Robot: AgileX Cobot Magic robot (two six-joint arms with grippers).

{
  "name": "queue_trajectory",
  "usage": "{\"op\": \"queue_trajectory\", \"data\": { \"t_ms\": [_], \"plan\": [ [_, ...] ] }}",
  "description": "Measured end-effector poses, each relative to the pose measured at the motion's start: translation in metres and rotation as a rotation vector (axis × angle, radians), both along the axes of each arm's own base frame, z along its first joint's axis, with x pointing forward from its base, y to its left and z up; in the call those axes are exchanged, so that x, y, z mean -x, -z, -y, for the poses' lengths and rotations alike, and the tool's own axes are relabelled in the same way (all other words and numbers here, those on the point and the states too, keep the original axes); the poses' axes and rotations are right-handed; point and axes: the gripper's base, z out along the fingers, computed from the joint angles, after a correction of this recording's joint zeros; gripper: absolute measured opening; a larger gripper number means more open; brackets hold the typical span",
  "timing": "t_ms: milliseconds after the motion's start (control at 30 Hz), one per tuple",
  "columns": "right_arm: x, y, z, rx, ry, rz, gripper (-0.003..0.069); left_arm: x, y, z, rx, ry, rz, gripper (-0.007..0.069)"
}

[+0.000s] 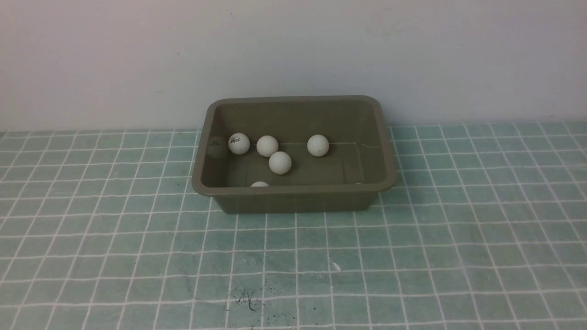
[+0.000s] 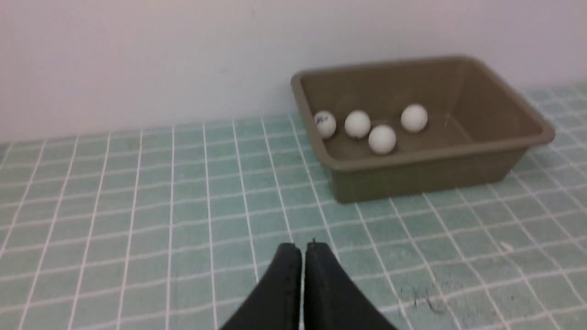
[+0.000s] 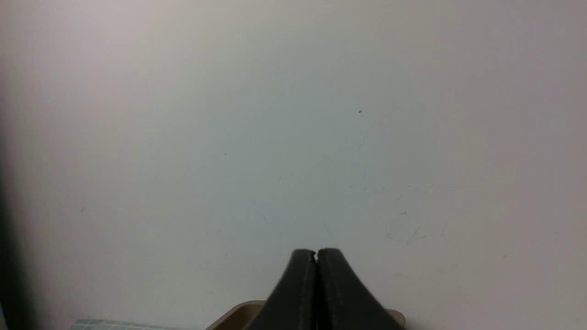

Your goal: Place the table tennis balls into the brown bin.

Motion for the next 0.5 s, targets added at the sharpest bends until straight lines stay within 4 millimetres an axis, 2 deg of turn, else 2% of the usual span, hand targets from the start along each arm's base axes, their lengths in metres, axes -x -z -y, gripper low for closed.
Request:
{"op": "queue_trajectory", "data": {
  "t_ms": [167,500],
  "plan": [
    [0.0,0.0,0.0,0.001,0.0,-0.002,-0.0013,0.001,0.007,0.001,0.034,0.013,0.062,-0.0005],
    [0.0,0.001,0.0,-0.001,-0.001,-0.004,-0.0013,-0.003,0.015,0.003,0.041,0.02,0.036,-0.0005]
  ]
}}
